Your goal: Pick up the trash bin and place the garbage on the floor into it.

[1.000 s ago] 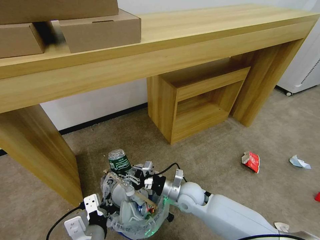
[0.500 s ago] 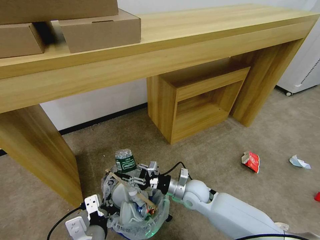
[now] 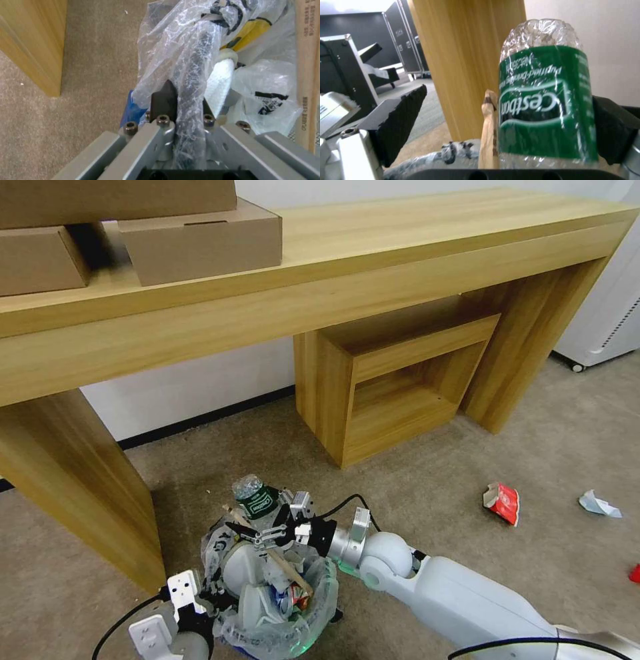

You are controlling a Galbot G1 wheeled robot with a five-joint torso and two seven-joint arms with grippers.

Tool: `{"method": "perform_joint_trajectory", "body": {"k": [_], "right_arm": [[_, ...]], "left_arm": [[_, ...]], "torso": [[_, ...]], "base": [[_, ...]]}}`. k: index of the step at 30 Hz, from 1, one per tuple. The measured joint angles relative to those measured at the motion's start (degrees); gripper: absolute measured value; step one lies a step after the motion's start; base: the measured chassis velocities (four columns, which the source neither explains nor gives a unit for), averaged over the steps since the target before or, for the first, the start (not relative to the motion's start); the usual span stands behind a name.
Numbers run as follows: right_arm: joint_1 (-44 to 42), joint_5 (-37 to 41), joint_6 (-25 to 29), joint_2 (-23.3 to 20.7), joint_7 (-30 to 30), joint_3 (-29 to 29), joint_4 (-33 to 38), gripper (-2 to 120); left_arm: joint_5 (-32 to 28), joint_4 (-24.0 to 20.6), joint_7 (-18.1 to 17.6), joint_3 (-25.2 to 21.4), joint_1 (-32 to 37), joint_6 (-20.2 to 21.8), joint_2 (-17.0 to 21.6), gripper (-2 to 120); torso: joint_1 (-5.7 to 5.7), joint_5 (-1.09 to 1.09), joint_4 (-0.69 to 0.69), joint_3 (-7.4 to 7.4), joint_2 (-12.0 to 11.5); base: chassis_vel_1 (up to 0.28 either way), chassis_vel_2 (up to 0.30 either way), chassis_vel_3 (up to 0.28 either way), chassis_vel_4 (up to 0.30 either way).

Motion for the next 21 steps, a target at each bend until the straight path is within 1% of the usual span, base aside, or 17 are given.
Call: {"method": "perform_joint_trajectory", "body": {"k": [12,14,21], "right_arm": [[0.9,0.3,-0.2,-0.6,1.4,-1.2,0.9,100],[1.0,0.6,-0.9,-1.2,1.1,-1.8,1.6,100],[0.7,0.5,-1.0,-2.2,1.2,-3.4,2.4,100]], "left_arm": [[-0.3,-0.1,-0.1,-0.6,-0.5,-0.1,0.1,0],[-1.3,0.1,-0.5,-1.0,-1.2,-0.1,0.3,0],[-2.6,0.1,-1.0,-2.0,-1.8,-0.1,1.1,0]], "torso": [[0.0,0.0,0.0,0.0,0.0],[0.0,0.0,0.0,0.0,0.0],[0.0,0.0,0.0,0.0,0.0]], "base": [[0.0,0.0,0.0,0.0],[0.0,0.0,0.0,0.0],[0.0,0.0,0.0,0.0]]}}
